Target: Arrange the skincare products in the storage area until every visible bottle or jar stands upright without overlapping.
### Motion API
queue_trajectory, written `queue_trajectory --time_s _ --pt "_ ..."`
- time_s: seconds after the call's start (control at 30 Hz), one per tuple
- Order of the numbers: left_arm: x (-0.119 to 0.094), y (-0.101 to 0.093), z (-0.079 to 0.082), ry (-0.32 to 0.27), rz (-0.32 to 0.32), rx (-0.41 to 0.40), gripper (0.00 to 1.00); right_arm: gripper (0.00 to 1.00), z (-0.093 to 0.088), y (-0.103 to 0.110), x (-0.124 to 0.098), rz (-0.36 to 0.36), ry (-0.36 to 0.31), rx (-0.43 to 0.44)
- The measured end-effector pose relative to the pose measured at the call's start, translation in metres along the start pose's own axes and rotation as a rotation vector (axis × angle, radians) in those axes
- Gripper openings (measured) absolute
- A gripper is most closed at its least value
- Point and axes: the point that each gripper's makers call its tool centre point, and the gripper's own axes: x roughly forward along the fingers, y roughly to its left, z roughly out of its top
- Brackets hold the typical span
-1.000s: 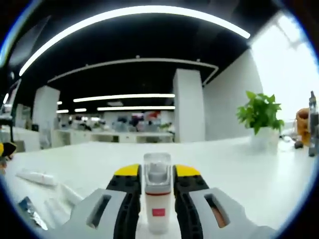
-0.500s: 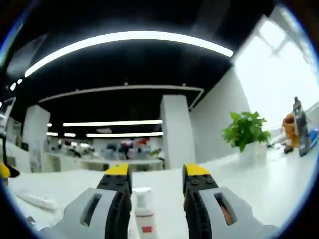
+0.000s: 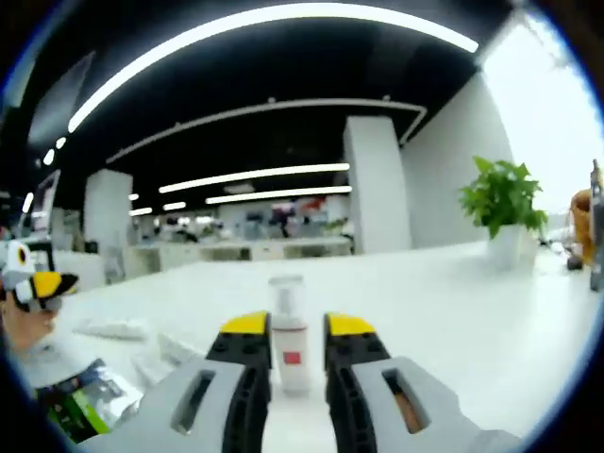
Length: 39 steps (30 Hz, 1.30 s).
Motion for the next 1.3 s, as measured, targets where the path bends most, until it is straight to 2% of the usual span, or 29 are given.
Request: queue_trajectory --time_s 0.03,0.1,0.17,0.27,0.37,0.43,0.57,0.7,0.77,1.3 --pt "-0.001 0.000 0.001 -0.004 0.003 0.000 0.29 0.08 -0.006 -0.002 -0.002 0.003 0.040 -0.021" --pt "-0.001 0.001 0.001 -0.005 0.006 0.003 0.29 0.14 -0.015 -0.001 -0.001 0.023 0.095 -0.061" --pt "-0.002 0.001 0.002 -0.006 0.011 0.008 0.29 0.13 -0.027 0.008 0.002 0.089 0.174 -0.075" --pt "-0.002 0.003 0.003 -0.008 0.018 0.004 0.29 0.11 -0.037 0.013 0.011 0.110 0.214 -0.089" --pt "-0.003 0.005 0.005 -0.018 0.026 -0.005 0.28 0.13 -0.059 0.016 0.019 0.119 0.325 -0.205" --pt "-0.003 0.005 0.006 -0.025 0.028 -0.014 0.28 0.16 -0.067 0.019 0.022 0.128 0.358 -0.232" --pt "-0.003 0.006 0.006 -0.021 0.034 -0.004 0.28 0.16 -0.084 0.026 0.029 0.149 0.414 -0.234" --pt "-0.003 0.003 0.005 -0.016 0.033 0.003 0.28 0.15 -0.094 0.025 0.031 0.154 0.433 -0.231" --pt "-0.004 0.002 0.007 -0.022 0.028 0.013 0.28 0.17 -0.089 0.023 0.033 0.144 0.402 -0.198" --pt "-0.001 0.003 0.005 -0.008 0.022 0.014 0.28 0.15 -0.091 0.019 0.046 0.146 0.420 -0.168"
